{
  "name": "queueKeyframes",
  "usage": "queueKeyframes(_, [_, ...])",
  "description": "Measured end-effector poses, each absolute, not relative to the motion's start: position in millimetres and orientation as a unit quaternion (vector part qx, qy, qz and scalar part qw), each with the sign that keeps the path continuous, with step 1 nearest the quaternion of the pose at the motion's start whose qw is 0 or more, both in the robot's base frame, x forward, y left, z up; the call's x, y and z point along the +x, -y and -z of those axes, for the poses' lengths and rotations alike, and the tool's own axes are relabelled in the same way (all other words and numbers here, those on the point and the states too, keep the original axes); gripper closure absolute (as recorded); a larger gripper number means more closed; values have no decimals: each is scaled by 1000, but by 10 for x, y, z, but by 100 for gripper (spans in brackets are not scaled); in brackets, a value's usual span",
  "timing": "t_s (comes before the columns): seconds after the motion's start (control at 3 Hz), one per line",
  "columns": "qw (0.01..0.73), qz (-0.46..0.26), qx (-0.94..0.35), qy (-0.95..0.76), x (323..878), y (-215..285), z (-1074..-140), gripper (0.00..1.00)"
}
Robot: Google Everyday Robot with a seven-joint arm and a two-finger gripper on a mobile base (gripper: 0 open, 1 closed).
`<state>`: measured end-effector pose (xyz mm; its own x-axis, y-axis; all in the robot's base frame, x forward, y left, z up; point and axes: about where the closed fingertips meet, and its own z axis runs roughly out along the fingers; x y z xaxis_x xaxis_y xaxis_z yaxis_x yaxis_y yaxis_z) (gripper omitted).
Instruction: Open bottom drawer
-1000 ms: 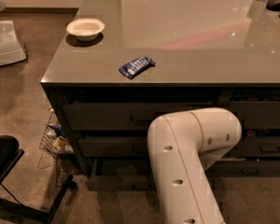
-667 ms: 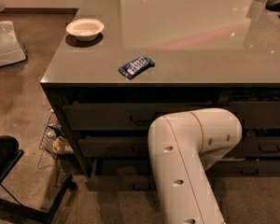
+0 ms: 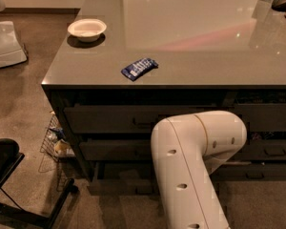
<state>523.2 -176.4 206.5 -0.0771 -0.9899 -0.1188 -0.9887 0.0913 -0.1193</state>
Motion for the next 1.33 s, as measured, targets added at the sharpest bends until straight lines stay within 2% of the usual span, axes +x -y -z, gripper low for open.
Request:
queueKeyframes(0.67, [84, 3, -674, -734, 5223, 1759, -2084, 96])
queueKeyframes(1.0, [84, 3, -674, -734, 5219, 1755, -2079, 0])
queueKeyframes(1.33, [84, 3, -674, -734, 5219, 1755, -2079, 0])
